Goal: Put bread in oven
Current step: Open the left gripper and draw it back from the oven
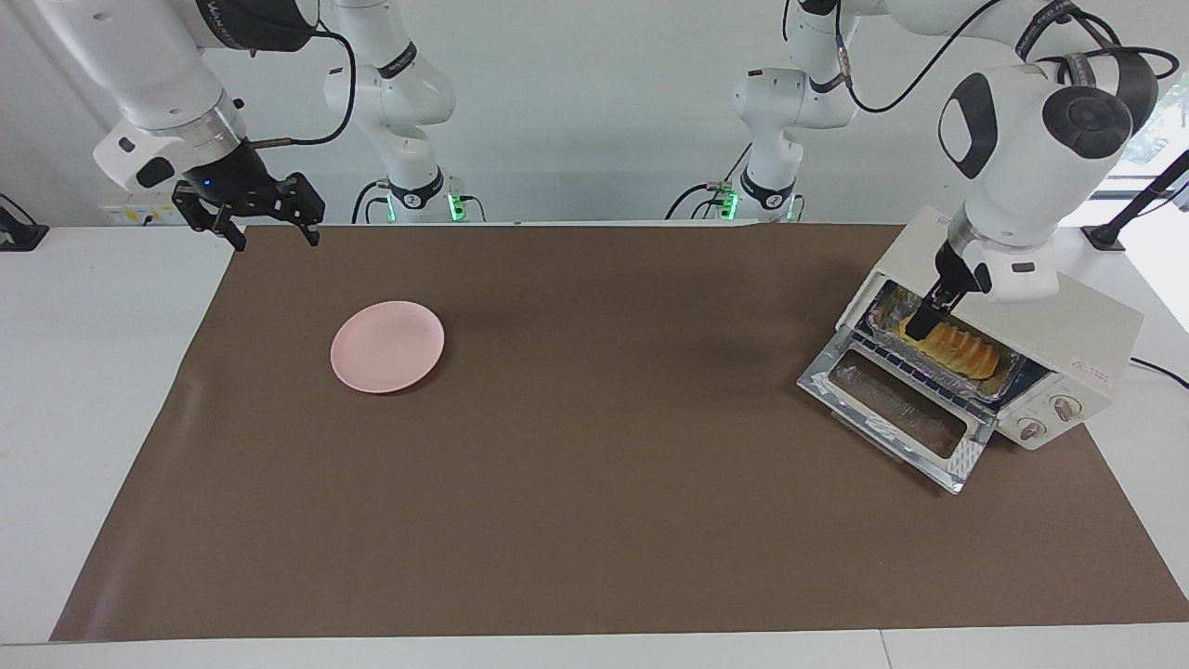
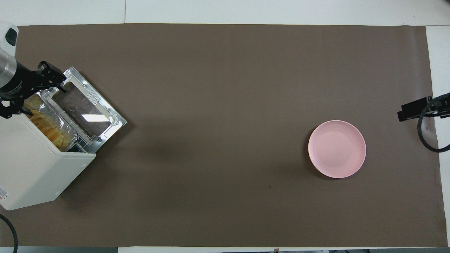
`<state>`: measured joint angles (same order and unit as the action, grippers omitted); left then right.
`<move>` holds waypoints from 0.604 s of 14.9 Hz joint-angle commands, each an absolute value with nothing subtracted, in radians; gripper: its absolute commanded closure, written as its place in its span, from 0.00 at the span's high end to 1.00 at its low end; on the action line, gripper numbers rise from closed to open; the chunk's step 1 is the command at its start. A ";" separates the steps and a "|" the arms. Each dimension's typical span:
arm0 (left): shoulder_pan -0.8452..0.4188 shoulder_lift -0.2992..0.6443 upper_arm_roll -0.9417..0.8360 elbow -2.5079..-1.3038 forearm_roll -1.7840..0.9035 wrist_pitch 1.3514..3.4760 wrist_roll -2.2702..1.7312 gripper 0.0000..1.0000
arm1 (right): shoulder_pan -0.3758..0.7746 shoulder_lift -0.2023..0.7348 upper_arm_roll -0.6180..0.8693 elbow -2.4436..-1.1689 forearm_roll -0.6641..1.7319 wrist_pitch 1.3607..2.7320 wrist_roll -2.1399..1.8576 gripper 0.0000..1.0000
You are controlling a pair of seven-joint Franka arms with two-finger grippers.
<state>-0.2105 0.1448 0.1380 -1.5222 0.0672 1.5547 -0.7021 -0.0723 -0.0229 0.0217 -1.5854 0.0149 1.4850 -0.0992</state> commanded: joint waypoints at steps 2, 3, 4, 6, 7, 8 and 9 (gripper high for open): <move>-0.192 0.140 0.114 -1.520 0.046 1.520 -0.577 1.00 | -0.081 -0.044 0.029 -1.609 0.028 1.480 -0.089 1.00; -0.133 0.121 0.062 -1.517 0.043 1.497 -0.513 1.00 | -0.081 -0.044 0.029 -1.609 0.028 1.479 -0.089 1.00; -0.083 0.123 0.019 -1.510 0.032 1.480 -0.467 1.00 | -0.081 -0.044 0.029 -1.609 0.028 1.480 -0.089 1.00; -0.060 0.101 0.012 -1.512 0.008 1.502 -0.302 1.00 | -0.081 -0.044 0.029 -1.609 0.028 1.479 -0.089 1.00; -0.057 0.082 0.011 -1.516 0.012 1.511 -0.252 1.00 | -0.081 -0.044 0.029 -1.609 0.028 1.480 -0.089 1.00; -0.055 0.060 0.005 -1.523 0.008 1.506 -0.238 1.00 | -0.081 -0.044 0.028 -1.609 0.028 1.479 -0.089 1.00; -0.048 0.048 -0.014 -1.540 0.006 1.496 -0.239 1.00 | -0.081 -0.044 0.029 -1.609 0.028 1.480 -0.089 1.00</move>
